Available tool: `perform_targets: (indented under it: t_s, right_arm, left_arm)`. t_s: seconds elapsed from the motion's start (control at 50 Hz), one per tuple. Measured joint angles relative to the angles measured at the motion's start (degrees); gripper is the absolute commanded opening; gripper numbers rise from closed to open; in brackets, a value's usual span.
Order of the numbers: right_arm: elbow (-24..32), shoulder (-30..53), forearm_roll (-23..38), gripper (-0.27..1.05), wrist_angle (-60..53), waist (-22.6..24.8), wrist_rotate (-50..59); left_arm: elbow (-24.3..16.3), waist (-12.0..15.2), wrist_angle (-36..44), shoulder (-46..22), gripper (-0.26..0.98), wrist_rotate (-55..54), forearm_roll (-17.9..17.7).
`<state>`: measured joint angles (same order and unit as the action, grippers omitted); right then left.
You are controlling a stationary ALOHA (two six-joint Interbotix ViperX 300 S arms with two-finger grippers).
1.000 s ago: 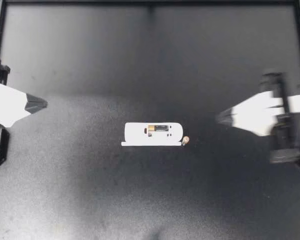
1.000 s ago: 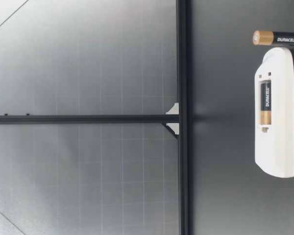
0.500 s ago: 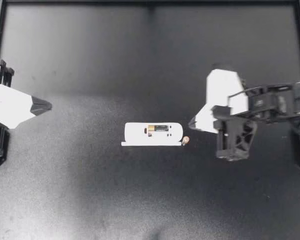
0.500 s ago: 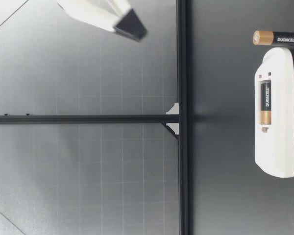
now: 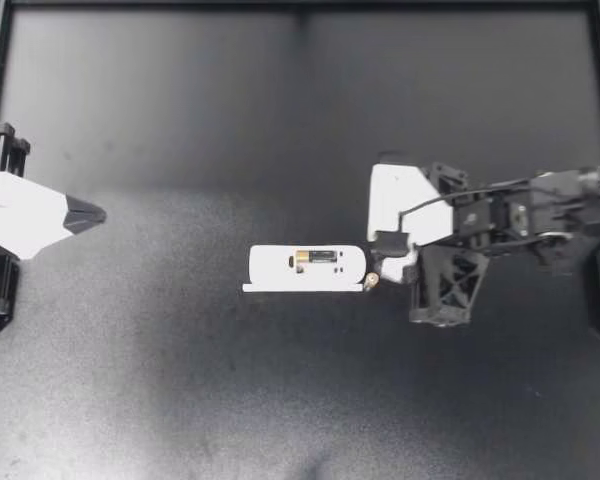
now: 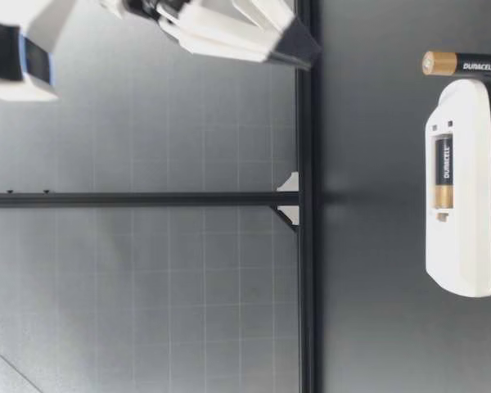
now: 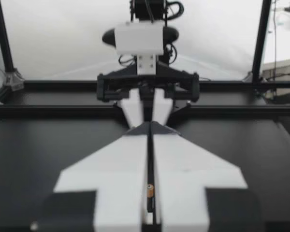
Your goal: Place the battery into the slot of the remote controller.
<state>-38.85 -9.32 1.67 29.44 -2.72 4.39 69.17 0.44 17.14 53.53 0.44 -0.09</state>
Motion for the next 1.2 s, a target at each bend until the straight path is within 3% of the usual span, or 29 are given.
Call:
perform_targets:
  t_s: [0.1, 1.2]
  right_arm:
    - [0.6, 1.8, 0.0, 0.49, 0.1, 0.0, -0.1]
    - [1.6, 12.6, 0.0, 0.48, -1.1, 0.1, -0.9]
  left_arm:
    - [0.1, -0.1, 0.0, 0.0, -0.15, 0.0, 0.0]
    - [0.6, -0.1, 0.0, -0.7, -0.15, -0.1, -0.1]
